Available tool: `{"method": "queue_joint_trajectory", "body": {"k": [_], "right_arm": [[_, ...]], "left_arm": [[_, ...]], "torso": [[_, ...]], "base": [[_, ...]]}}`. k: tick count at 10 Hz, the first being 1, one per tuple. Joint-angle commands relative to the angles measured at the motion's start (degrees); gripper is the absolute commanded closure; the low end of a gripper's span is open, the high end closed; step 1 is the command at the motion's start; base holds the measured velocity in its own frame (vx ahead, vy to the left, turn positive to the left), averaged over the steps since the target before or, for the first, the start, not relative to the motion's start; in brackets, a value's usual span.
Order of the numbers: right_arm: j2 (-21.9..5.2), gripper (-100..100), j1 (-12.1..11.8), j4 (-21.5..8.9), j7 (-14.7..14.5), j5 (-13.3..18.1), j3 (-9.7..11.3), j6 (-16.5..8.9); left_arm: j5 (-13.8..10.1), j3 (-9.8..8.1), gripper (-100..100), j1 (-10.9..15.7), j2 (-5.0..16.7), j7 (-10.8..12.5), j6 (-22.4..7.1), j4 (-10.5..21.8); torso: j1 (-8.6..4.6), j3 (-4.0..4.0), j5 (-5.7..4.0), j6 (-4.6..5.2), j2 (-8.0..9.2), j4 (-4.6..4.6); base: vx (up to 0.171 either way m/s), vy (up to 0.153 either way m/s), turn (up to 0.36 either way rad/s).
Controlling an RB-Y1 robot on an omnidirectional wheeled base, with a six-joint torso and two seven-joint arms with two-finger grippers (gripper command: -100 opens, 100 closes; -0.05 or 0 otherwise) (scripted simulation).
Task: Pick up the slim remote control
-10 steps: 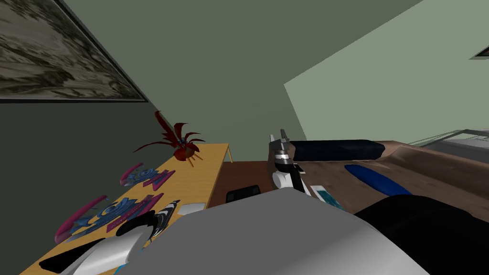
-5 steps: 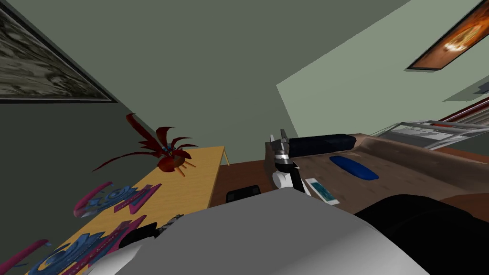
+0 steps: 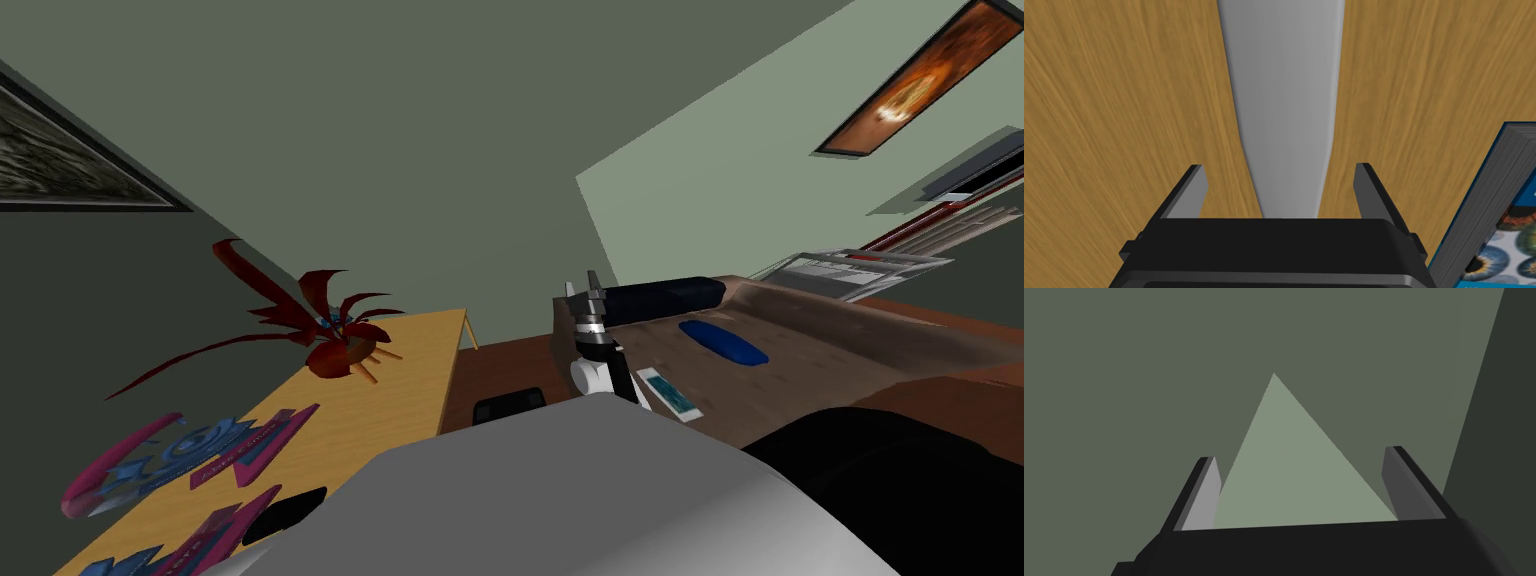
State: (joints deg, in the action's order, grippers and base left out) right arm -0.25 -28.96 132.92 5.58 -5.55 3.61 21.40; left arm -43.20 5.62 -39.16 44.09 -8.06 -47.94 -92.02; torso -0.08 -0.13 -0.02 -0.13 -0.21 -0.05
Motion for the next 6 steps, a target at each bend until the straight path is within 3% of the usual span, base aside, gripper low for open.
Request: {"method": "queue_joint_trajectory", "body": {"k": [1,6], "right_arm": [[0.0,0,0.0,0.0,0.0,0.0,0.0,0.0],[0.0,0,0.0,0.0,0.0,0.0,0.0,0.0]], "left_arm": [[-0.1,-0.03,-100,1.1,-0.7,0.1,0.3,1.8],[-0.3,-0.10,-100,4.4,-2.9,0.5,1.2,7.3]], "torso": [[0.00,0.00,0.00,0.00,0.00,0.00],[-0.01,0.20,0.00,0.03,0.34,0.08]], "base": [[-0.036,-0.002,-0.141],[-0.077,0.001,-0.146]]}}
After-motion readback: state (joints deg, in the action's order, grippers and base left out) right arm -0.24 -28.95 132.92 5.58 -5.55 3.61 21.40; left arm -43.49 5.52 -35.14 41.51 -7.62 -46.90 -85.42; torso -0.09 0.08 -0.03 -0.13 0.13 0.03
